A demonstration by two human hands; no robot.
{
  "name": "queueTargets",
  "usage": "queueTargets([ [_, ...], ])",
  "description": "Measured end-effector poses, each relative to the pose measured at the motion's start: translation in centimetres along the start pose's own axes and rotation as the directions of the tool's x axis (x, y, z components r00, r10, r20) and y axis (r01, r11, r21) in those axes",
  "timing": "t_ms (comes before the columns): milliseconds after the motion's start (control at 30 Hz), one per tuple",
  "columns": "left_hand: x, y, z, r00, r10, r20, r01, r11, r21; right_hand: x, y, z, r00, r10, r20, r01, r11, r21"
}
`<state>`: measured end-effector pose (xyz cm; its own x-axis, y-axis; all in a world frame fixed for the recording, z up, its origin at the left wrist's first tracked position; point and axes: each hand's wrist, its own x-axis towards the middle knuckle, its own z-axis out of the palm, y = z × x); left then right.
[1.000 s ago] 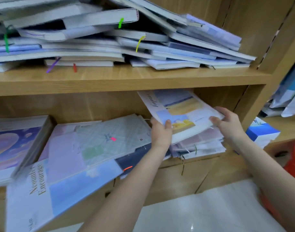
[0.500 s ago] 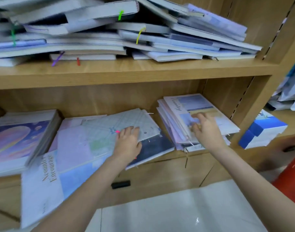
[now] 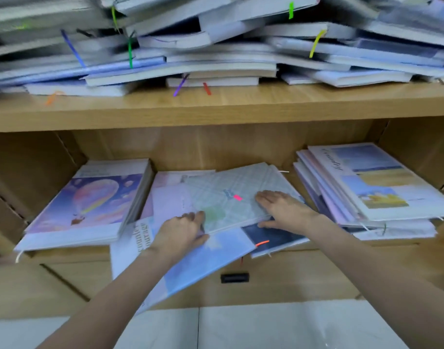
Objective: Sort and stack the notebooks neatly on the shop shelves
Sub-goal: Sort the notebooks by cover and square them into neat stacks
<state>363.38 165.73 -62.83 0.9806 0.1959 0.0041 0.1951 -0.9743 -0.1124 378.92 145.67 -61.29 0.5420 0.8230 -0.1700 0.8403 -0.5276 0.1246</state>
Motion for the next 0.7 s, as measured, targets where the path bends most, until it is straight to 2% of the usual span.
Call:
queueTargets([
  [67,0.0,-0.4,-0.1,1.000,0.010,0.013,-0.010,1.000,0.012,0.4,0.2,0.1,1.000,0.001,0.018,0.000,0.999,-0.047],
  [167,-0.7,-2.5,-0.1,0.991,-0.029,0.130,0.069,0.947,-0.312,0.8,-0.3,0.6,0.998,-0.058,0.028,0.063,0.976,-0.209],
  [233,-1.6,-2.9,-0.5,0.977,-0.035,0.212,0.119,0.911,-0.395,1.2,-0.8,0.6,0.996,-0.080,0.032,0.086,0.962,-0.259],
  [300,-1.6,-2.5,-1.1,0.973,-0.058,0.224,0.122,0.951,-0.285,1.3,-0.8,0.3,0.996,-0.088,0.013,0.088,0.950,-0.301],
  [367,-1.2,-1.9,-2.2,0.979,-0.055,0.198,0.067,0.996,-0.053,1.3,-0.8,-0.2,0.997,-0.078,0.022,0.081,0.940,-0.332],
  [467,-0.7,-0.8,-2.8,0.985,0.089,0.149,-0.120,0.969,0.217,1.3,-0.6,-1.2,0.994,-0.063,0.087,0.090,0.935,-0.342],
  [500,-0.9,-0.3,-3.1,0.979,0.090,0.184,-0.141,0.949,0.282,1.4,-0.5,-1.3,0.995,-0.048,0.088,0.076,0.938,-0.338],
  [533,-1.2,0.1,-3.6,0.986,0.083,0.143,-0.127,0.934,0.335,1.4,-0.5,-1.3,0.997,-0.029,0.073,0.051,0.946,-0.320],
  [600,-0.9,0.3,-3.1,0.980,0.073,0.184,-0.123,0.953,0.277,1.5,-0.6,-1.1,0.998,-0.007,0.062,0.021,0.970,-0.242],
  [700,-0.4,-0.3,-1.8,0.987,0.068,0.144,-0.096,0.975,0.201,1.7,-0.6,-1.3,0.991,-0.019,0.132,0.048,0.975,-0.218],
])
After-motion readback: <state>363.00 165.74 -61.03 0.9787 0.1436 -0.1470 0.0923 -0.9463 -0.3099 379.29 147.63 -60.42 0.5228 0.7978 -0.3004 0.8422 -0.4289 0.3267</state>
